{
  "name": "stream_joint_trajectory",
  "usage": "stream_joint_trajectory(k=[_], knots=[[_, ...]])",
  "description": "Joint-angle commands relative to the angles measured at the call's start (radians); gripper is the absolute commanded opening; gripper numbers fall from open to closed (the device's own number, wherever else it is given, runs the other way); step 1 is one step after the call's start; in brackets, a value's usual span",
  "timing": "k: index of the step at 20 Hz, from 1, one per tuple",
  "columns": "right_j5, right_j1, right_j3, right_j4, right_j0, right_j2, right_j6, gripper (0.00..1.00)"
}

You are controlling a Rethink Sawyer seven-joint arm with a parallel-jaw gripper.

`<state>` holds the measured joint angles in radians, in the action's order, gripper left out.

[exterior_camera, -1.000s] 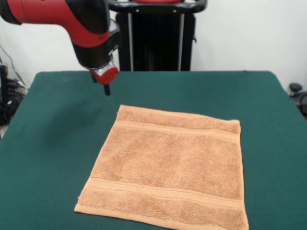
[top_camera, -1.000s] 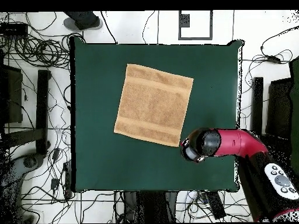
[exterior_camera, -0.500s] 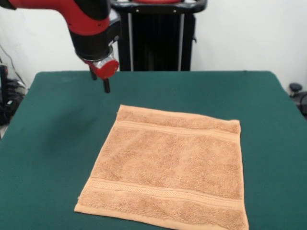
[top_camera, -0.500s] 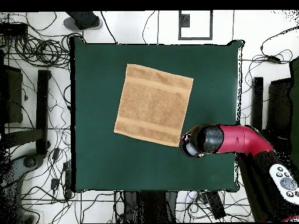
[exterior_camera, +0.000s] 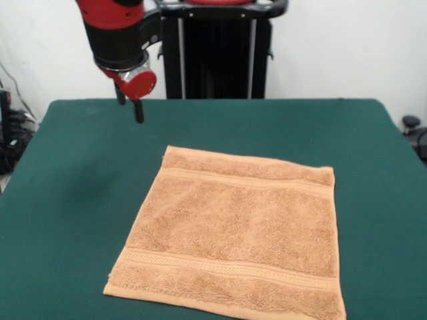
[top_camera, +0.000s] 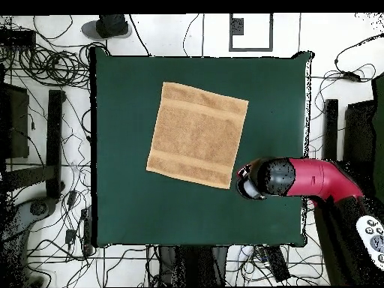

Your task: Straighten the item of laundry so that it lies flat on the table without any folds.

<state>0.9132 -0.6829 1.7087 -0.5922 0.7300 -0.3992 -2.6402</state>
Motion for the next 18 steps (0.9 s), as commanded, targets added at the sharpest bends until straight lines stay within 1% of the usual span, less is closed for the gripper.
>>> stream_joint_trajectory(k=[1, 8, 17, 18], knots=[[0.08, 0.008, 0.011, 0.028, -0.028, -0.116, 0.297, 1.0], [0.097, 0.018, -0.01, 0.028, -0.018, -0.122, 0.32, 1.0], [0.101, 0.006, -0.007, 0.016, -0.007, -0.128, 0.34, 1.0], [0.065, -0.002, -0.001, -0.007, -0.007, -0.127, 0.323, 0.0]])
